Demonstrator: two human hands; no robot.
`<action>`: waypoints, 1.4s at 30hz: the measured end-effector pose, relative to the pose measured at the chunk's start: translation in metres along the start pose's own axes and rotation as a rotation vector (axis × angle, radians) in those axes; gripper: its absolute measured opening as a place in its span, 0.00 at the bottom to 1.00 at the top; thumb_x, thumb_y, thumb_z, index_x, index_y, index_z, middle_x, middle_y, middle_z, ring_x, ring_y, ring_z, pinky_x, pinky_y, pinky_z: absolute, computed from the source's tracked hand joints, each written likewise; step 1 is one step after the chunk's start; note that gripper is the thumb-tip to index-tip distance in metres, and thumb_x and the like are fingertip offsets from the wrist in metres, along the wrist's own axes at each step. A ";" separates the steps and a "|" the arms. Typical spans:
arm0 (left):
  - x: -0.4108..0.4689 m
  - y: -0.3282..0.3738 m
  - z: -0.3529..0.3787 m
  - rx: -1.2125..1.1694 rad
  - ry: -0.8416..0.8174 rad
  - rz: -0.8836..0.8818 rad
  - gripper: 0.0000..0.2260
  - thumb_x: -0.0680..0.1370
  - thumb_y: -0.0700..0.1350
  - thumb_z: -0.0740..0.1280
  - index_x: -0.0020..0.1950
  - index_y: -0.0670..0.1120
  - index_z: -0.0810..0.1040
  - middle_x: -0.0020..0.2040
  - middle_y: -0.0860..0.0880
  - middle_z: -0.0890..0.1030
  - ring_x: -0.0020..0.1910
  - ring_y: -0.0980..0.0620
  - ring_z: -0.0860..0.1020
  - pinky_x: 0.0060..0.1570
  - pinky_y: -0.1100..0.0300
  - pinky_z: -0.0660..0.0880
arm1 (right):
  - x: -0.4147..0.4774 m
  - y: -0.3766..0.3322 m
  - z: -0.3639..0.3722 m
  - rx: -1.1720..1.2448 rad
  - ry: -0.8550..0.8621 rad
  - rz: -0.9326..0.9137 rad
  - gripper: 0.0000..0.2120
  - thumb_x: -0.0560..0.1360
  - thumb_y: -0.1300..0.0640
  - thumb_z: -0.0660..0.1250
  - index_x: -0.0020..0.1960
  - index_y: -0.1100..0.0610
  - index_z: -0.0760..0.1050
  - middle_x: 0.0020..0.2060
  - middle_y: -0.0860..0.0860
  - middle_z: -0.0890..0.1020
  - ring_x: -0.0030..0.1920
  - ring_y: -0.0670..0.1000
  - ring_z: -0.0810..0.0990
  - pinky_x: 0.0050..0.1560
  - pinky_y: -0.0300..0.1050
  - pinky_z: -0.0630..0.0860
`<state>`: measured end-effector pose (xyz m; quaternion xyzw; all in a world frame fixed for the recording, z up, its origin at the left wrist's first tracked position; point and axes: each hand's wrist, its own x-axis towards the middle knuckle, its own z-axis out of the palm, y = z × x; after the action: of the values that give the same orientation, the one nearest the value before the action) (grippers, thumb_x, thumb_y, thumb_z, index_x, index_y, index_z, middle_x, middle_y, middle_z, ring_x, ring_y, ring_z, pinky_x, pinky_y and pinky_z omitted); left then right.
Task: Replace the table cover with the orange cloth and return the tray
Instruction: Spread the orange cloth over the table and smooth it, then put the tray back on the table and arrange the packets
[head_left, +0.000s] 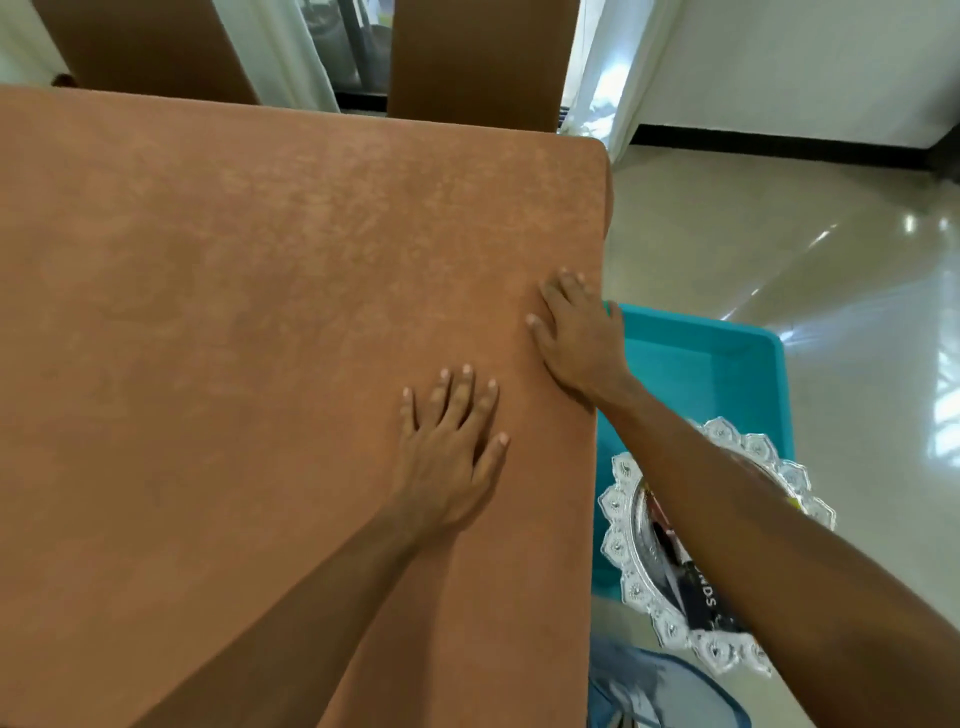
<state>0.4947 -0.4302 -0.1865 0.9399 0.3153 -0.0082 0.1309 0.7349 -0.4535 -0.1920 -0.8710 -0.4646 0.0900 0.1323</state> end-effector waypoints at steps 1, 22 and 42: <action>-0.020 0.001 0.002 0.002 0.002 0.009 0.28 0.83 0.62 0.48 0.81 0.56 0.52 0.82 0.50 0.50 0.81 0.48 0.45 0.76 0.38 0.42 | -0.026 -0.007 0.006 0.011 0.002 0.022 0.27 0.82 0.42 0.57 0.78 0.52 0.64 0.80 0.54 0.62 0.80 0.56 0.58 0.72 0.67 0.61; -0.272 0.024 0.011 -0.258 0.203 0.122 0.06 0.79 0.50 0.64 0.47 0.51 0.80 0.53 0.53 0.80 0.50 0.51 0.75 0.49 0.50 0.71 | -0.416 -0.095 0.044 0.233 0.067 0.032 0.23 0.82 0.44 0.59 0.73 0.51 0.72 0.78 0.51 0.65 0.79 0.53 0.60 0.72 0.49 0.64; -0.005 0.190 0.052 -0.400 -0.256 0.316 0.25 0.78 0.45 0.68 0.74 0.42 0.68 0.66 0.41 0.71 0.64 0.45 0.71 0.63 0.57 0.68 | -0.388 0.199 -0.010 0.686 0.332 1.155 0.19 0.79 0.55 0.69 0.69 0.53 0.74 0.64 0.54 0.78 0.62 0.55 0.78 0.63 0.52 0.76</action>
<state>0.6069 -0.5919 -0.1906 0.9243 0.1413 -0.0439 0.3519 0.6800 -0.8845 -0.2319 -0.8900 0.1547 0.1532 0.4006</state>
